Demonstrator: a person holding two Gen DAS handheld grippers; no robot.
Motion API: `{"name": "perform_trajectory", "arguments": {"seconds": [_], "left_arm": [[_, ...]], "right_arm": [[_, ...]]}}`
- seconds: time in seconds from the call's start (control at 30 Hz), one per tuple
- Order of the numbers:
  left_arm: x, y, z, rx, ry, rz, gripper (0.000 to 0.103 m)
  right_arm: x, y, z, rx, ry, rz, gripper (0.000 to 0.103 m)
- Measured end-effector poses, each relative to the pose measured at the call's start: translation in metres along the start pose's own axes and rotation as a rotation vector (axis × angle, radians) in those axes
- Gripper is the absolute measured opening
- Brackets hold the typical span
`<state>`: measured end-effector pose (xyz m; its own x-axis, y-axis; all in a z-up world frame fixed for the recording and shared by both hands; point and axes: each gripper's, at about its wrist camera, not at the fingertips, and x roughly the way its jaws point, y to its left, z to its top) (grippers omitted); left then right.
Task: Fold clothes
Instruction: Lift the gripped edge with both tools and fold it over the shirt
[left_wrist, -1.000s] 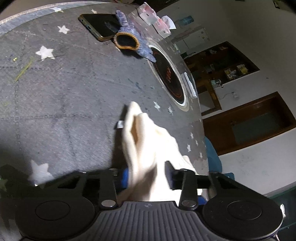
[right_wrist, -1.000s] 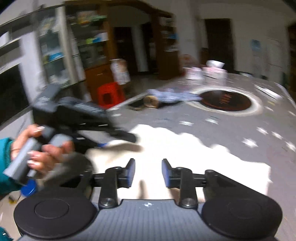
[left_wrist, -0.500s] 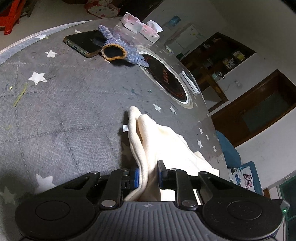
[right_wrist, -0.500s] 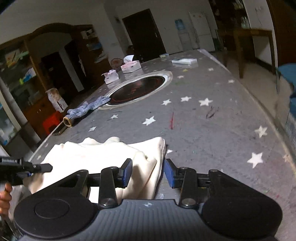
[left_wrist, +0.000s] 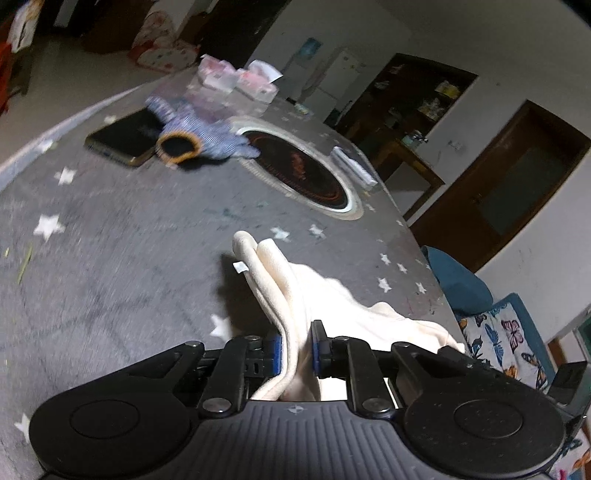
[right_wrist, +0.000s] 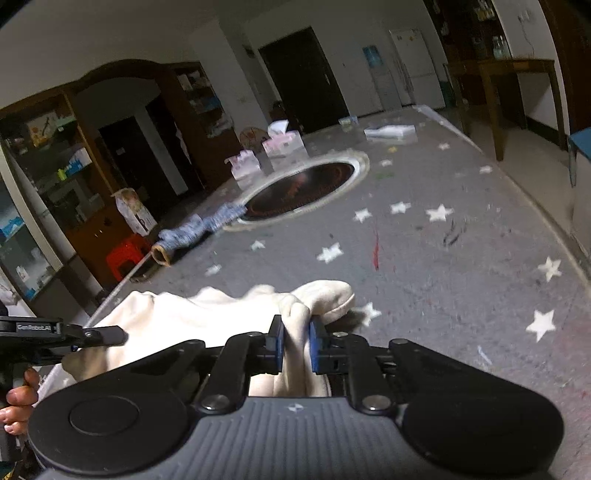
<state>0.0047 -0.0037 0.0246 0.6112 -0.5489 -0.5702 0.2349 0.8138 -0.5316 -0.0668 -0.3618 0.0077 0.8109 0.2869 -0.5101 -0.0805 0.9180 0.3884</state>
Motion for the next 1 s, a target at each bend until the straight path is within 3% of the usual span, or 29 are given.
{"name": "perform_trajectory", "arguments": {"seconds": [0.43, 1.0], "left_arm": [[0.003, -0.055, 0.013, 0.134, -0.008, -0.057, 0.015], [0.03, -0.126, 0.015, 0.218, 0.024, -0.113, 0.015]], "right_arm": [[-0.045, 0.013, 0.022, -0.065, -0.104, -0.029, 0.011], [-0.095, -0.017, 0.044, -0.092, -0.195, -0.124, 0.011]]}}
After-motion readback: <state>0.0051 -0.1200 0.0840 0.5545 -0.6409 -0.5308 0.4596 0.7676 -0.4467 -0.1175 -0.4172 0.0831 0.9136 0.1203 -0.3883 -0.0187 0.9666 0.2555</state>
